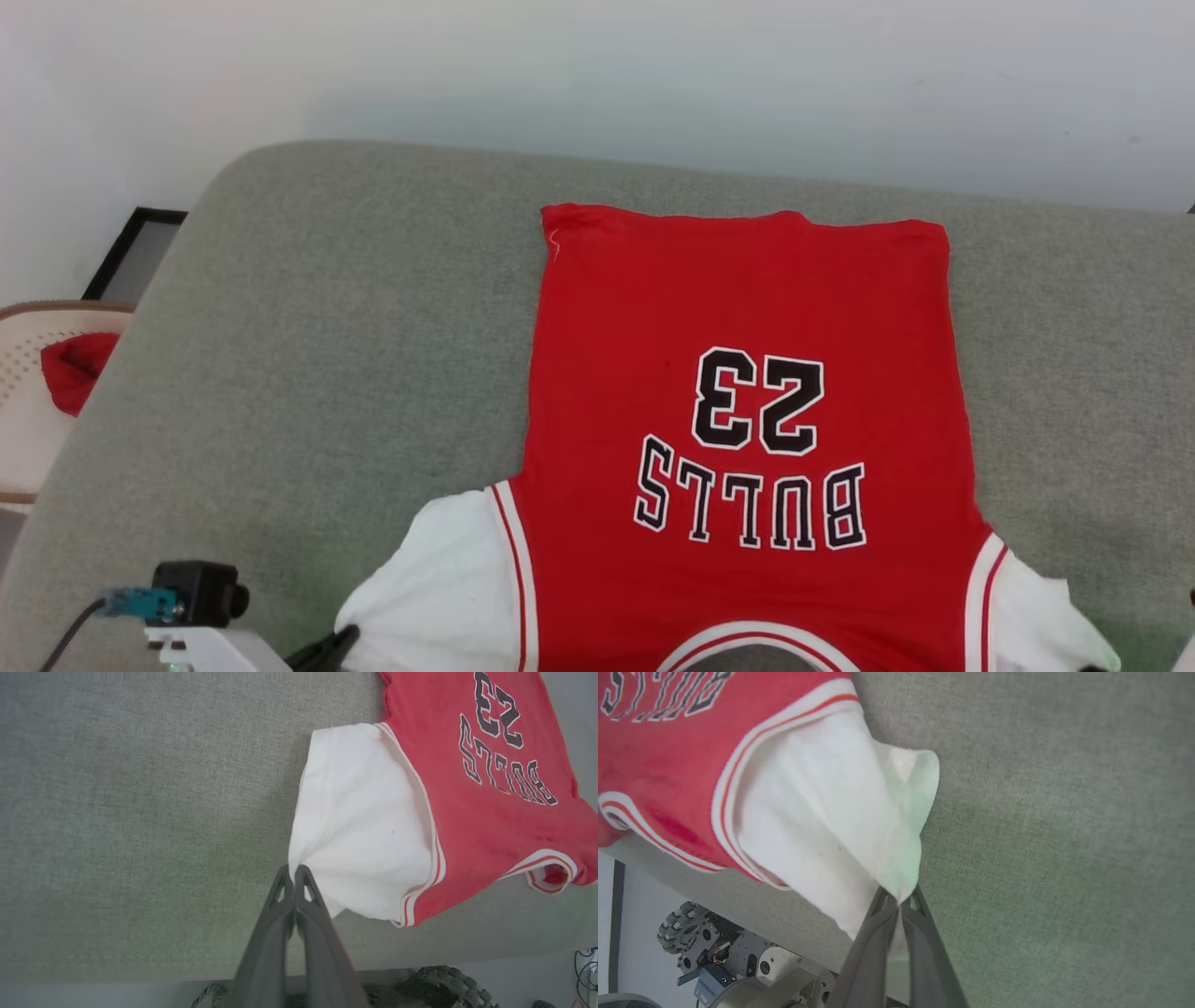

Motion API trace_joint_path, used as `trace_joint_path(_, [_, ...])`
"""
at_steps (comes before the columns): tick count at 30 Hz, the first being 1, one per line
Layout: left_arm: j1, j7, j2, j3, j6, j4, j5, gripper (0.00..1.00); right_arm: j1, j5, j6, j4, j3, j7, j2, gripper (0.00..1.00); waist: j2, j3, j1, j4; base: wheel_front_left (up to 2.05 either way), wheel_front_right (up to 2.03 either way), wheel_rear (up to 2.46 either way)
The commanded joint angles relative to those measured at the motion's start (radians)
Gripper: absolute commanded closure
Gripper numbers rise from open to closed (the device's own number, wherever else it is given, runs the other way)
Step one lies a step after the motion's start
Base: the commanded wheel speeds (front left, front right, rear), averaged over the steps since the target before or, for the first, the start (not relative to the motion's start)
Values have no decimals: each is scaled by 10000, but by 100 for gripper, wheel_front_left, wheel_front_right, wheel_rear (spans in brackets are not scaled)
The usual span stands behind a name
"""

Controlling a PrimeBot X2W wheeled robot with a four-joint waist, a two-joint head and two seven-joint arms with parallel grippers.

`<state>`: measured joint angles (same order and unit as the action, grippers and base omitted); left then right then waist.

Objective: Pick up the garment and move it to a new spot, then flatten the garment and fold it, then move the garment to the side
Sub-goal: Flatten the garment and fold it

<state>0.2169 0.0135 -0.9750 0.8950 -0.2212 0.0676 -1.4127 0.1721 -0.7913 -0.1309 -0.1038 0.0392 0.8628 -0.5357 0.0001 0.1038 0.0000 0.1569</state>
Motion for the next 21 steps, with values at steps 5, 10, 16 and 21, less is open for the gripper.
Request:
trace_joint_path(5, [258, -230, 218, -31, 68, -96, 274, 100, -468, 491, 1, -243, 57, 191, 184, 0, -1, 182, 0, -43, 0, 0, 0])
trace_joint_path(10, [364, -375, 395, 31, 108, -183, 537, 100, -731, 898, 1, -632, 216, 657, 254, 0, -1, 320, 0, -50, 0, 0, 0])
trace_joint_path(16, [481, -546, 671, 85, 206, -270, 756, 100, -1405, 1250, 1, -1513, 638, 1035, 398, 0, -1, 504, 0, 85, 0, 0, 0])
trace_joint_path(21, [721, -694, 1016, 108, 363, -394, 918, 100, -3435, 2110, 1, -1330, 567, 396, 559, 0, -1, 903, 0, 341, 0, 0, 0])
